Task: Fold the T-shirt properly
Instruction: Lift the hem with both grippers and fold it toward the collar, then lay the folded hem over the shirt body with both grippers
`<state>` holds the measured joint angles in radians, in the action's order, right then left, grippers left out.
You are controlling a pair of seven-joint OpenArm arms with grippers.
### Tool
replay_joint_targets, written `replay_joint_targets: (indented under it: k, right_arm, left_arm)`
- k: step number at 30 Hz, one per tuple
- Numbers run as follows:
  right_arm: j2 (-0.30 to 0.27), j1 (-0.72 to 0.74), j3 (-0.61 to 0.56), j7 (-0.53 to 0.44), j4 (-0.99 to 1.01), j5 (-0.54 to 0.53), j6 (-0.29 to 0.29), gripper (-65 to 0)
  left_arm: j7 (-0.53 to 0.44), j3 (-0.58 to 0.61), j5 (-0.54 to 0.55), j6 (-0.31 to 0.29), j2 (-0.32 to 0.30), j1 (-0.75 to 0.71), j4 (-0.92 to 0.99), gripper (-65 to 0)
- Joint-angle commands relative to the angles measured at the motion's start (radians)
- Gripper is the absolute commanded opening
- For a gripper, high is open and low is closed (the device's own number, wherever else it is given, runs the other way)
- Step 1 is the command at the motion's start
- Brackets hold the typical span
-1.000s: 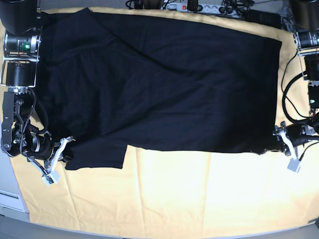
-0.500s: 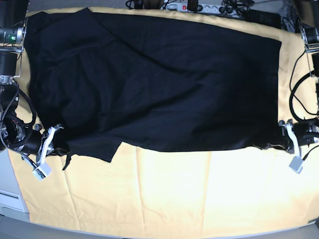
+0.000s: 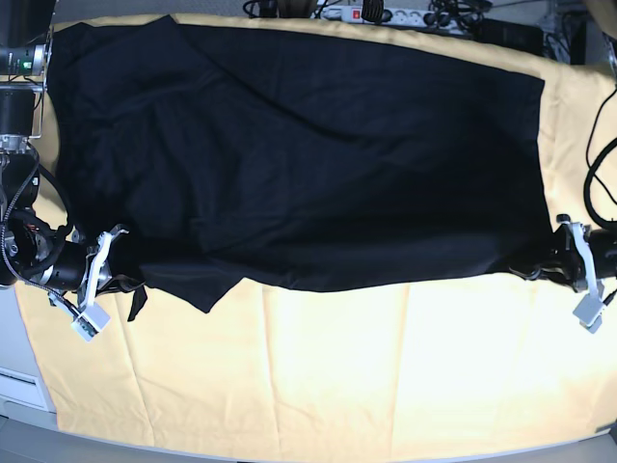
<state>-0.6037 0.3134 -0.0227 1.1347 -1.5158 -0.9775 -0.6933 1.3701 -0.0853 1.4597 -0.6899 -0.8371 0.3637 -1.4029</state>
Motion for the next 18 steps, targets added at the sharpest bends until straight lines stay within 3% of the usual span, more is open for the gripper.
replay_joint_targets:
  k: [1, 18]
  right_arm:
    - [-0.024, 0.027, 0.010, -0.014, -0.015, -0.020, -0.005, -65.0]
    - [-0.082, -0.024, 0.011, 0.062, -0.034, -0.240, -0.005, -65.0]
  left_arm:
    - [-0.006, -0.008, 0.024, -0.008, -0.027, 0.023, -0.011, -65.0]
    - [-0.023, -0.008, 0.024, -0.008, -0.095, -0.068, -0.011, -65.0]
